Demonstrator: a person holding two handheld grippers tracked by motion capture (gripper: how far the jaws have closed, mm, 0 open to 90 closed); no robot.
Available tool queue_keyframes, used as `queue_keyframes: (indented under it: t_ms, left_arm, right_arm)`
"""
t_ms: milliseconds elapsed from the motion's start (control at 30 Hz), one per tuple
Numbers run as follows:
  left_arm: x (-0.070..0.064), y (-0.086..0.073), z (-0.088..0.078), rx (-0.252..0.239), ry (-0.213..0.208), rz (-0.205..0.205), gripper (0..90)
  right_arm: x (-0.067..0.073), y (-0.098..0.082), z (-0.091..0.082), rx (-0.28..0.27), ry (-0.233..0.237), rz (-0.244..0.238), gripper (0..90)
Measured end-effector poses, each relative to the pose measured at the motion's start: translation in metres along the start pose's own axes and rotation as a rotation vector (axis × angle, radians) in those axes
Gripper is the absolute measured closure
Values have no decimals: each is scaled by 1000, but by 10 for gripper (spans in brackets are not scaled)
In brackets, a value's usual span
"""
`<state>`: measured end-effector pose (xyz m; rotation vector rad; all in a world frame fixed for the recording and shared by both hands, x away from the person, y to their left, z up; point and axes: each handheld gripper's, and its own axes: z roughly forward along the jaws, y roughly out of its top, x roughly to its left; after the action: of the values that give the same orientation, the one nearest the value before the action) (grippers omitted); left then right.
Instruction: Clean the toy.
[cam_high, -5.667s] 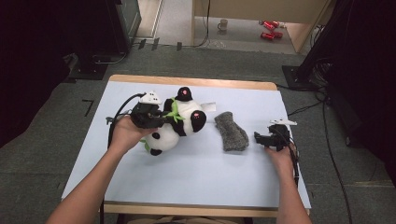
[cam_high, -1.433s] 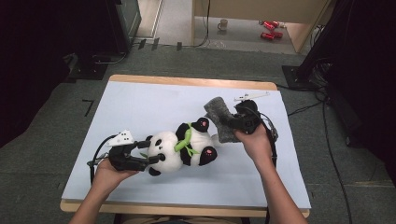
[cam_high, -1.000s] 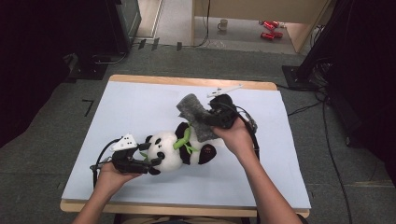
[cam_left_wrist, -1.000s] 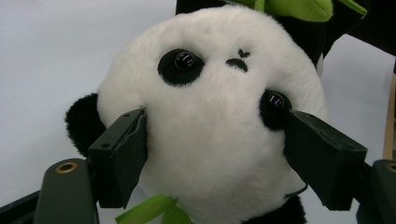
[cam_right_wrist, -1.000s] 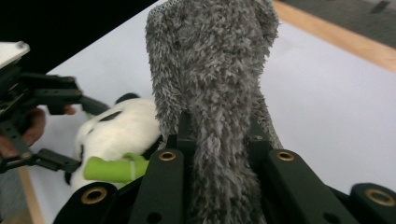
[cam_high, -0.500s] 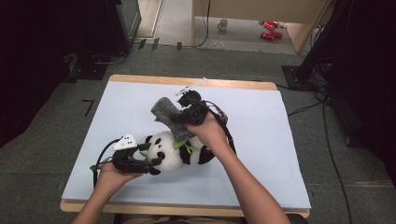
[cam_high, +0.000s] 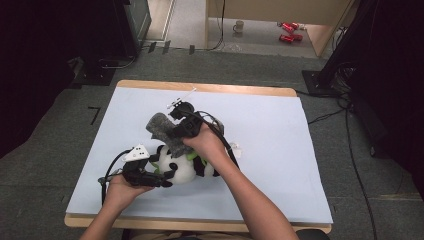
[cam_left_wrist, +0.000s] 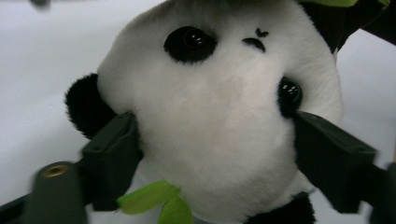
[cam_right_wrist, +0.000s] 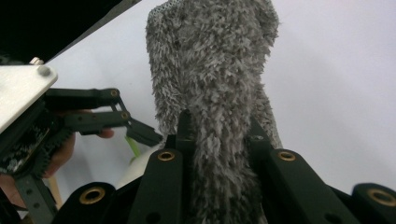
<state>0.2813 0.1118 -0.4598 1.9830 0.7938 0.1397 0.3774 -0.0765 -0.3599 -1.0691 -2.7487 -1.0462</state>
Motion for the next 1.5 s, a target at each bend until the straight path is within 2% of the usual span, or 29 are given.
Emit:
queue_keyframes:
  t_ms: [33, 67, 200, 300, 433, 500, 633, 733, 833, 967, 1200, 1367, 1500]
  left_arm:
    - [0, 0, 0, 0, 0, 0, 234]
    - [-3, 1, 0, -12, 18, 15, 257]
    - [-3, 1, 0, -7, 21, 19, 269]
    - [-1, 0, 0, 1, 18, 8, 269]
    - [0, 0, 1, -4, 12, -7, 267]
    - [-1, 1, 1, -5, 12, -10, 267]
    - [0, 0, 1, -8, 8, -15, 268]
    - [0, 0, 1, -8, 6, -12, 268]
    - [0, 0, 2, -8, 3, -12, 270]
    - [-1, 1, 3, -18, 2, -11, 271]
    - [0, 0, 4, -16, -5, -17, 249]
    - [1, 0, 4, -11, -8, -16, 236]
    - [0, 0, 4, -11, -8, -13, 234]
  right_arm:
    - [1, 1, 3, 6, 3, -1, 750]
    - [4, 2, 7, 16, 7, -5, 750]
    - [7, 2, 25, 69, 38, 5, 751]
    - [3, 0, 36, 119, 27, -8, 752]
    - [-7, -2, 36, 128, 26, 18, 750]
    - [-12, -4, 34, 124, 24, 36, 749]
    - [-22, -6, 28, 128, -34, 50, 752]
    - [-30, -10, 25, 132, -47, 70, 755]
    - [-38, -14, 18, 152, -107, 72, 755]
    - [-48, -17, 11, 150, -117, 92, 750]
    - [-52, -14, 0, 136, -163, 79, 751]
    - [-55, -2, -21, 92, -192, 89, 758]
    - [-48, 10, -32, 59, -180, 73, 758]
